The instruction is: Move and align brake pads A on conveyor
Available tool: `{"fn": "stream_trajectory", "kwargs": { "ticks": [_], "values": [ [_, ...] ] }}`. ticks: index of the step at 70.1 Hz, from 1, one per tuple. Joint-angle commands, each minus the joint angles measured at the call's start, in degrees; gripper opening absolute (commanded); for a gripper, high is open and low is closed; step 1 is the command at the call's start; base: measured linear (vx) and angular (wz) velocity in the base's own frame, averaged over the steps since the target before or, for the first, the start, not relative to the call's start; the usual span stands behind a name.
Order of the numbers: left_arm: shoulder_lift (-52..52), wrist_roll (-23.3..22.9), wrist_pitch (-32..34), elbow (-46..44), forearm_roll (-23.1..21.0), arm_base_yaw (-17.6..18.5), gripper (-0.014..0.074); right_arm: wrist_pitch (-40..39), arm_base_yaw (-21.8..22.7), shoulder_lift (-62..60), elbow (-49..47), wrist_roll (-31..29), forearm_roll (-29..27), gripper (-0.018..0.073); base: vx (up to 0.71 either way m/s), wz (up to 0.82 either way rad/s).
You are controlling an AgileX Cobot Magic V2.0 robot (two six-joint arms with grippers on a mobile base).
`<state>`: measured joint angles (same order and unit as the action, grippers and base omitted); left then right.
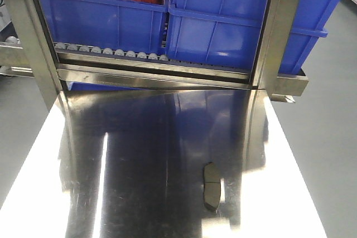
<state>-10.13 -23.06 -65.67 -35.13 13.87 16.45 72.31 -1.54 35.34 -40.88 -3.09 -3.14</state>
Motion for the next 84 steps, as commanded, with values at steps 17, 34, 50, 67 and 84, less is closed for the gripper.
{"fn": "stream_trajectory", "kwargs": {
  "ticks": [17,34,50,67,84],
  "values": [
    [-0.8,0.1,5.1,-1.7,1.0,0.0,-0.0006,-8.5,0.2,18.9,-10.2,1.2,-3.4,0.0565,0.00,0.00],
    [-0.8,0.1,5.1,-1.7,1.0,0.0,-0.0006,-8.7,-0.2,30.5,-14.7,2.1,-4.5,0.0565,0.00,0.00],
    [-0.8,0.1,5.1,-1.7,1.0,0.0,-0.0006,-9.5,-7.3,40.9,-18.6,4.0,-4.3,0.0565,0.00,0.00],
    [-0.8,0.1,5.1,-1.7,1.0,0.0,-0.0006,-11.0,-16.9,51.9,-24.6,9.5,-4.2,0.0565,0.00,0.00],
    [-0.8,0.1,5.1,-1.7,1.0,0.0,-0.0006,-11.4,-24.6,62.3,-33.5,15.6,-3.5,0.0565,0.00,0.00]
  ]
}}
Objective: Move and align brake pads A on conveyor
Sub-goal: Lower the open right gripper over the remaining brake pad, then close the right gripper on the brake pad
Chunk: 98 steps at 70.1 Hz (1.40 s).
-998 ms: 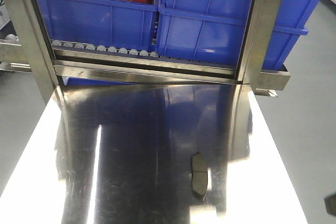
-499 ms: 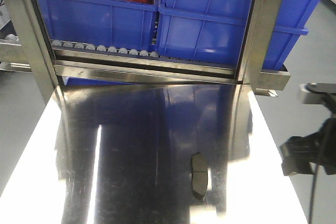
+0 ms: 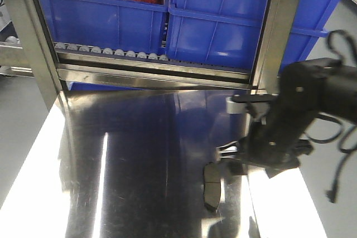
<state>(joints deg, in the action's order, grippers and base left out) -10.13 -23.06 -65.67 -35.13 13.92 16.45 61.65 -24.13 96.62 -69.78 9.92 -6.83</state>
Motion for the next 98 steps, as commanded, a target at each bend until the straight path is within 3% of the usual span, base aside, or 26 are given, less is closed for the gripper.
{"fn": "stream_trajectory", "kwargs": {
  "ticks": [1,23,63,98],
  "values": [
    [-0.8,0.1,5.1,-1.7,0.9,0.0,-0.0006,-0.6,-2.6,1.6,-5.2,3.2,0.5,0.0565,0.00,0.00],
    [-0.8,0.1,5.1,-1.7,0.9,0.0,-0.0006,3.8,-7.3,10.9,-14.8,8.5,6.8,0.0565,0.00,0.00],
    [-0.8,0.1,5.1,-1.7,0.9,0.0,-0.0006,-2.5,-7.2,14.9,-14.7,13.0,7.3,0.0565,0.00,0.00],
    [-0.8,0.1,5.1,-1.7,0.9,0.0,-0.0006,-0.5,-5.6,16.4,-14.7,13.5,9.1,0.0565,0.00,0.00]
  ]
}}
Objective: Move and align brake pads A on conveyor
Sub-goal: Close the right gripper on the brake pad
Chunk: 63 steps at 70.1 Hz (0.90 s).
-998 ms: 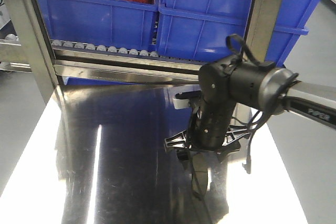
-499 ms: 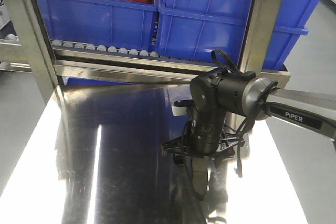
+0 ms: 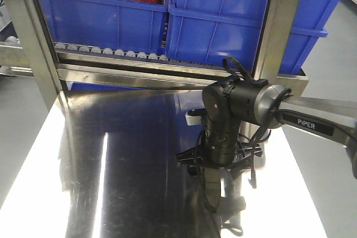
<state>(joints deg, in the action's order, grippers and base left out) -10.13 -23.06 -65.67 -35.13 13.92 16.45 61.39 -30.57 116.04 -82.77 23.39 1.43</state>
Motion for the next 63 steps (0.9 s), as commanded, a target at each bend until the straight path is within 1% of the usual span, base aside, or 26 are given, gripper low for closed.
{"fn": "stream_trajectory", "kwargs": {
  "ticks": [1,26,40,54,63],
  "values": [
    [-0.8,0.1,5.1,-1.7,0.9,0.0,-0.0006,-0.3,0.9,-3.0,-1.7,0.0,0.9,0.0565,0.00,0.00],
    [-0.8,0.1,5.1,-1.7,0.9,0.0,-0.0006,-0.8,1.4,-1.5,-1.7,0.0,0.7,0.0565,0.00,0.00],
    [-0.8,0.1,5.1,-1.7,0.9,0.0,-0.0006,-1.1,0.8,-0.7,-1.7,0.0,0.5,0.0565,0.00,0.00],
    [-0.8,0.1,5.1,-1.7,0.9,0.0,-0.0006,-0.8,0.6,-0.8,-1.7,0.1,0.5,0.0544,0.00,0.00],
    [-0.8,0.1,5.1,-1.7,0.9,0.0,-0.0006,-0.2,-0.4,-1.2,-1.7,0.2,0.5,0.0526,0.00,0.00]
  ]
}}
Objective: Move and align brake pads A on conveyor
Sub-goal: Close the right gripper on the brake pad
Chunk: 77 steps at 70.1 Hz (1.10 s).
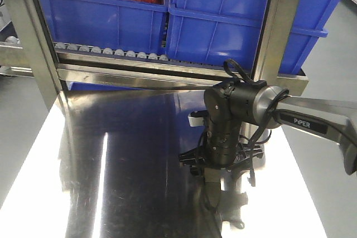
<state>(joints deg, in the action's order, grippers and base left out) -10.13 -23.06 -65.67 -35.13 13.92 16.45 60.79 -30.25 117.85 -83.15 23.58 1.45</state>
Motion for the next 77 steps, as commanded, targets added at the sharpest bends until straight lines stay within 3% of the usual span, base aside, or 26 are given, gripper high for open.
{"fn": "stream_trajectory", "kwargs": {
  "ticks": [1,21,77],
  "values": [
    [-0.8,0.1,5.1,-1.7,0.9,0.0,-0.0006,0.4,-0.7,-3.1,-1.3,0.1,0.5,0.0524,0.00,0.00],
    [-0.8,0.1,5.1,-1.7,0.9,0.0,-0.0006,1.5,-1.9,-3.5,-1.3,2.9,0.6,0.0522,0.00,0.00],
    [-0.8,0.1,5.1,-1.7,0.9,0.0,-0.0006,0.7,-1.9,-3.9,-1.3,3.3,1.4,0.0522,0.00,0.00]
  ]
}}
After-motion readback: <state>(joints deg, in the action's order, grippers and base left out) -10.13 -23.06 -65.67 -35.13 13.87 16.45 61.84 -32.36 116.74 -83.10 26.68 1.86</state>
